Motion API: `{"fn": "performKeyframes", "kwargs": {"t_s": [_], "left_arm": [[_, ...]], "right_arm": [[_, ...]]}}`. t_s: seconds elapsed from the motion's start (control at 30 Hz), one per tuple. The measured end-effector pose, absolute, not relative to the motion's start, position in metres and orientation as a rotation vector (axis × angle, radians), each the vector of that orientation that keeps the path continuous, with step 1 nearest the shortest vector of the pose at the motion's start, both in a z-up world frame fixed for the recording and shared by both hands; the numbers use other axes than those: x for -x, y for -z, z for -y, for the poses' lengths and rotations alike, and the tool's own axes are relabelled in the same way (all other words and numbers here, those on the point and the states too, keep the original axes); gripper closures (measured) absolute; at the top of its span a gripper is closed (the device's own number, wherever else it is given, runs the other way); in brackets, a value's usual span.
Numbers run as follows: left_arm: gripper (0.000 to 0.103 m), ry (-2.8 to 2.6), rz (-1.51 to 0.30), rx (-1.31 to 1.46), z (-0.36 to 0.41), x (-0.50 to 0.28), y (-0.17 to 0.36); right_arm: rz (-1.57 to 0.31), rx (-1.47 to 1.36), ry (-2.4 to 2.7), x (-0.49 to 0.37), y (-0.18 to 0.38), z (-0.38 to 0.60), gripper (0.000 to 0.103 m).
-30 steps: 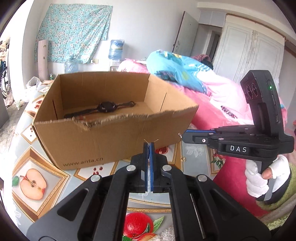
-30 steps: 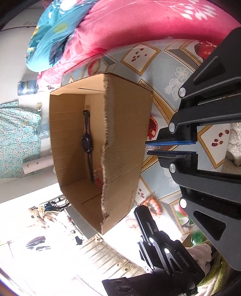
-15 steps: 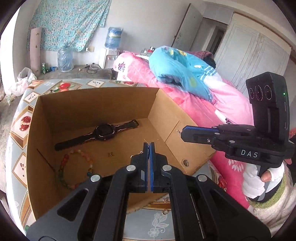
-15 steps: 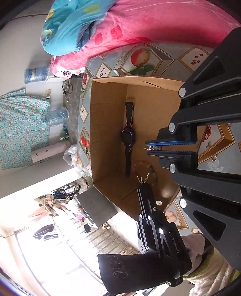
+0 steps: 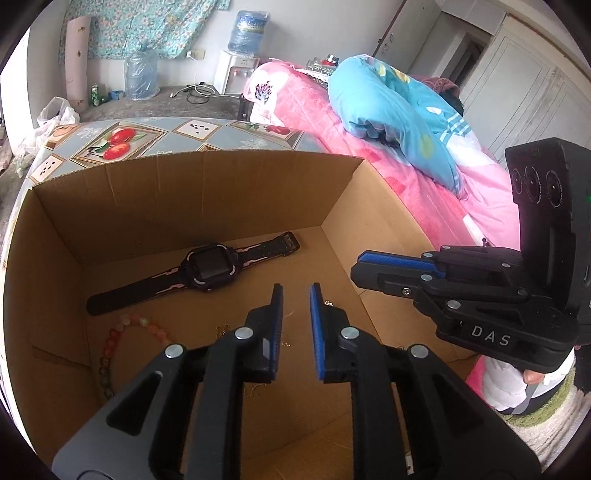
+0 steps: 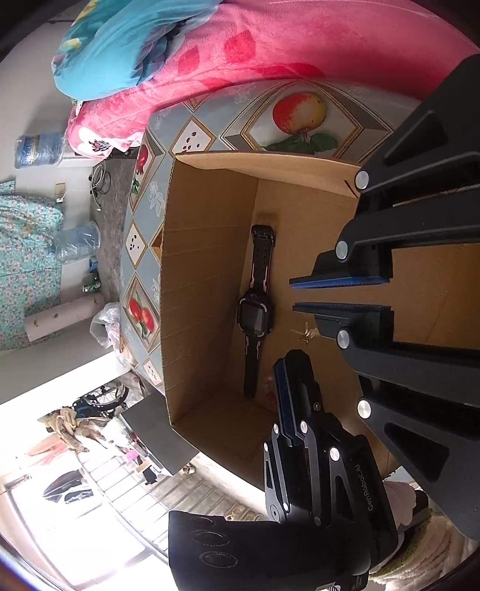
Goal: Organize jewelry
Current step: 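Carry both charms over the box and open both grippers to drop them, then move both open grippers out of the box back to the charms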
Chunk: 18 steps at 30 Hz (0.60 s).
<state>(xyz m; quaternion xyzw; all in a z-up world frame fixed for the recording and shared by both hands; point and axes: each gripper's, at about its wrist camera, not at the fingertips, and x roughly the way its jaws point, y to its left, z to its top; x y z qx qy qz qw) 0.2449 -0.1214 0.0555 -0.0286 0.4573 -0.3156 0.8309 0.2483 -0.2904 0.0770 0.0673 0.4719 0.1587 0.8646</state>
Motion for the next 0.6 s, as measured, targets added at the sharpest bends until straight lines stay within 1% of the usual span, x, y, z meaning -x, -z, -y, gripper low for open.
{"fn": "performKeyframes", "kwargs": {"t_s": [0.27,0.5,0.6], "left_arm": [[0.089,0.671,-0.938,0.077,0.119,-0.244,-0.057],[0.089,0.696,-0.784,0.088,0.103,-0.211,-0.088],[0.086,0.71,-0.71,0.107,0.086,-0.186,-0.101]], "right_arm": [[-0.93,-0.162,-0.322,-0.241,-0.087,0.3,0.094],[-0.815,-0.198,-0.332,-0.21,-0.114,0.311,0.094],[-0.741,-0.19,-0.33,-0.184,-0.128,0.313,0.094]]}}
